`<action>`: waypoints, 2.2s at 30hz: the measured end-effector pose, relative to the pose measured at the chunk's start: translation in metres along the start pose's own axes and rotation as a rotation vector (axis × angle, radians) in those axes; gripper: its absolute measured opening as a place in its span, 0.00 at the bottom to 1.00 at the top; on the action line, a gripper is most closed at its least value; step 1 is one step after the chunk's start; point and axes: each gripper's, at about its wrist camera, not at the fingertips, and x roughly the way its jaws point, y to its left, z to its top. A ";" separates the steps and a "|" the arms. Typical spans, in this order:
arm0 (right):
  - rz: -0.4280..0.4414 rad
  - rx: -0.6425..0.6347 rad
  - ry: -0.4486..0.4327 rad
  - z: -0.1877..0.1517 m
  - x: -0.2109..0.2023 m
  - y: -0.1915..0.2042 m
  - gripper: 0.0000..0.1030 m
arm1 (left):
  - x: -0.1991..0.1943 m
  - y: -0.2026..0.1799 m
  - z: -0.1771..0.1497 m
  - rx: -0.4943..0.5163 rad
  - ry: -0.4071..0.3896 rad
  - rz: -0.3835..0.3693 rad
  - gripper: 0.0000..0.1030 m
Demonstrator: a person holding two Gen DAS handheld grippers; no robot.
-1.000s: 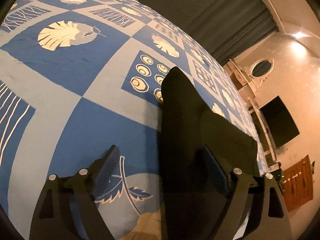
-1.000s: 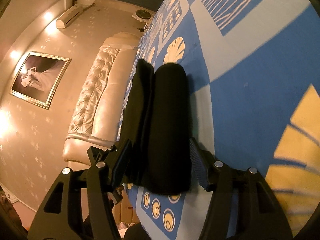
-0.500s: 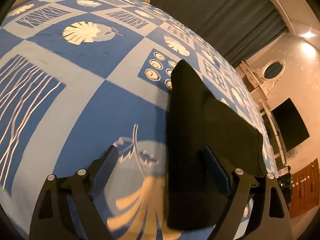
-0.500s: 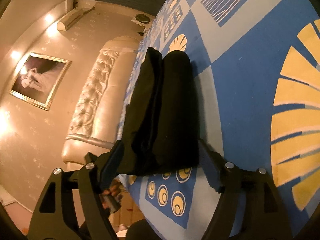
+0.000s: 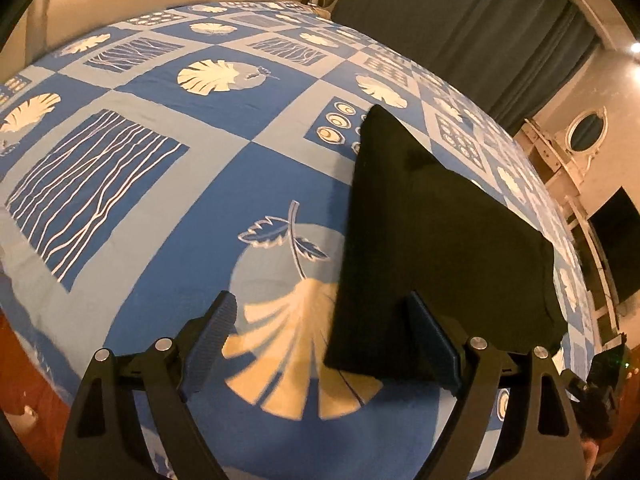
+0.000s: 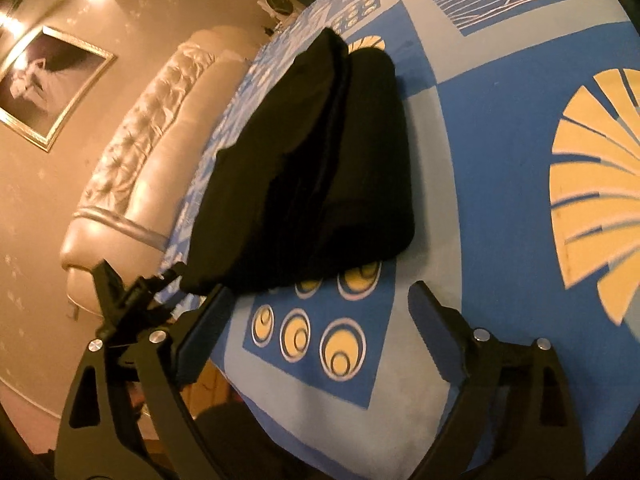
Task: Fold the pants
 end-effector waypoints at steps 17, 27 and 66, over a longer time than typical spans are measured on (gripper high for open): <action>-0.258 -0.086 -0.042 -0.040 -0.015 0.047 0.87 | -0.058 -0.057 -0.037 0.194 -0.074 0.059 0.83; -0.401 -0.261 -0.167 -0.068 -0.018 0.092 0.87 | -0.082 -0.060 -0.038 0.216 -0.152 0.086 0.83; -0.411 -0.337 -0.225 -0.095 -0.033 0.132 0.88 | -0.114 -0.080 -0.055 0.326 -0.205 0.179 0.83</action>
